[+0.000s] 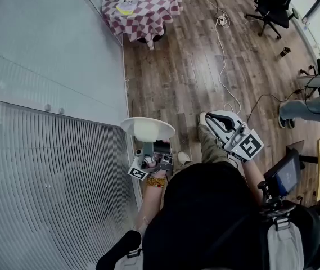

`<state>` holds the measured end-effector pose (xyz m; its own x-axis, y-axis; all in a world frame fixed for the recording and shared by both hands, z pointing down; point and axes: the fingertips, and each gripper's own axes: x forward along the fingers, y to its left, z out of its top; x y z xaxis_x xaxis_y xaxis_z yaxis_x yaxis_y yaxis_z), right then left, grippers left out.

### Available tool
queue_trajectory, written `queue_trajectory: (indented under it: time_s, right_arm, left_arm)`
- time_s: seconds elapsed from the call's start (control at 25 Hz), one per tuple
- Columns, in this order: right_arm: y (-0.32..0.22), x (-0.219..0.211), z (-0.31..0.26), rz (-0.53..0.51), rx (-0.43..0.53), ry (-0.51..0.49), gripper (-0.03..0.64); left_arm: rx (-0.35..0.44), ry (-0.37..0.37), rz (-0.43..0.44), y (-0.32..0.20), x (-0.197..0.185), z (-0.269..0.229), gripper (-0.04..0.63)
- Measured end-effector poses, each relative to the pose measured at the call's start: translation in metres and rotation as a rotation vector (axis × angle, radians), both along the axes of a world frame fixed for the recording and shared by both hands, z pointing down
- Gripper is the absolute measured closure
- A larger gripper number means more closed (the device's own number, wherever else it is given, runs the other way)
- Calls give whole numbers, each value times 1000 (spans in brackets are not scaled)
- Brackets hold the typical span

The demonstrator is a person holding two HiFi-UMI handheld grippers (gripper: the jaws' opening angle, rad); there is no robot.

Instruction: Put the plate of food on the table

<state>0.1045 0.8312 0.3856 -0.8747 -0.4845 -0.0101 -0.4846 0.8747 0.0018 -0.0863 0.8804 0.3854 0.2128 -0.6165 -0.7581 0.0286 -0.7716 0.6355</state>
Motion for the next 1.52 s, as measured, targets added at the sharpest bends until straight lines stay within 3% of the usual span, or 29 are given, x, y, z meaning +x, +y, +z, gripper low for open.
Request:
queue_trajectory:
  time_s: [0.2,0.4,0.8,1.12,1.52]
  right_arm:
    - [-26,3,20,2,41,-12,603]
    - [-112,-10,24,-34,30,-23,603]
    - [-274,0,30,-60,13,-15,603]
    - [-393,41,25,-82,27,32,603]
    - [-474,60,14,-59,62,25,603]
  left_arm:
    - [37,-14,6,-15,7,5,581]
    - [11,-37,-19,-89,5,-2,581]
    - [-8,-120,7,-245,37,-8,581]
    - [-11,-58,10,-373,75,-20,581]
    - [-18,-98,-83,-454,74,-25,581]
